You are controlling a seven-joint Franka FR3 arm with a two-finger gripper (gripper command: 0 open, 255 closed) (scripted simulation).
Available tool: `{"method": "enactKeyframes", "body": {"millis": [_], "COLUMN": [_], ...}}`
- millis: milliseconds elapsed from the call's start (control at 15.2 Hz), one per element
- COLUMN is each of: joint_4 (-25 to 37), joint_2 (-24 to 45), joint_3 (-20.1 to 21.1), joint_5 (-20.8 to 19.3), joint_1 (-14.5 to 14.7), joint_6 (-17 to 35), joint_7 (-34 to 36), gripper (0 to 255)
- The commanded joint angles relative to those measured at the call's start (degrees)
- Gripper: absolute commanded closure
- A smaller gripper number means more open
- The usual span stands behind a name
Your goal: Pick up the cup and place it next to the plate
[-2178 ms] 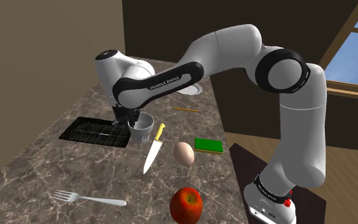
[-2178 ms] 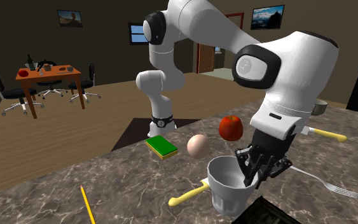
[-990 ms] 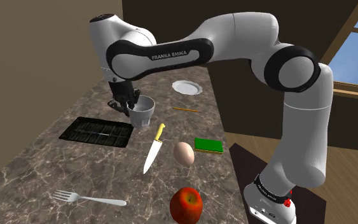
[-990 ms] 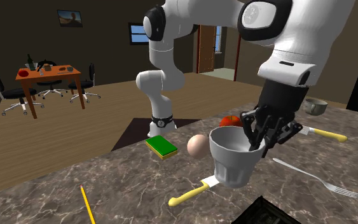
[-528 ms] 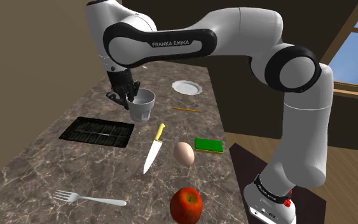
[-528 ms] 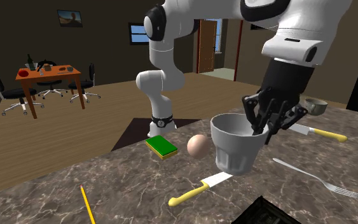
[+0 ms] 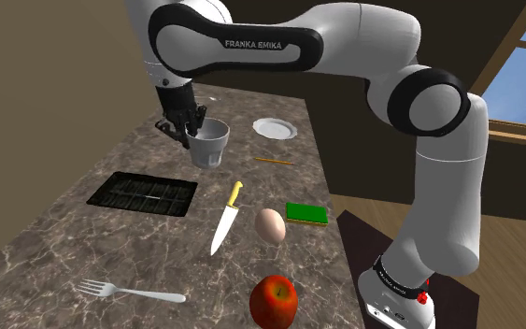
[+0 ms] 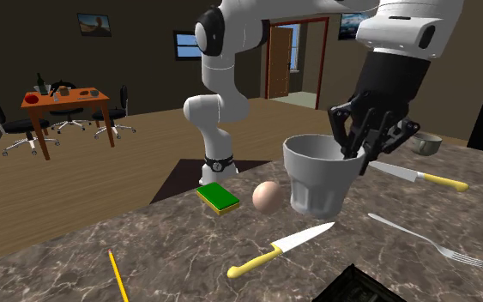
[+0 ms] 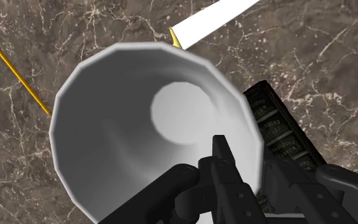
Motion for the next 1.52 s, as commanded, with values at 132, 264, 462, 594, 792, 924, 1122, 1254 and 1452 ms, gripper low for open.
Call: {"method": "enactKeyframes", "body": {"millis": [132,264,462,594,792,924,1122,1254,1452], "joint_4": [-3.9,-5.6,-7.4,-8.1,-8.5,-8.4,-7.5,-6.5,-4.2], "joint_2": [-2.0,-2.7,-3.3,-3.3,-2.9,-2.4,-1.1,0.1,2.2], "joint_3": [-1.1,-1.9,-3.0,-3.8,-4.9,-5.7,-6.9,-7.6,-8.7], "joint_5": [0.6,0.8,1.0,1.0,1.0,1.0,0.9,0.8,0.6], "joint_1": [-3.8,-5.8,-8.5,-10.2,-12.7,-14.2,-16.5,-17.9,-19.9], "joint_6": [2.7,4.1,6.0,7.2,8.6,9.5,10.5,11.0,11.6], "joint_7": [-4.1,-6.3,-9.7,-11.9,-15.2,-17.4,-20.6,-22.8,-26.0], "gripper": [255,255,255,255,255,255,255,255,255]}}
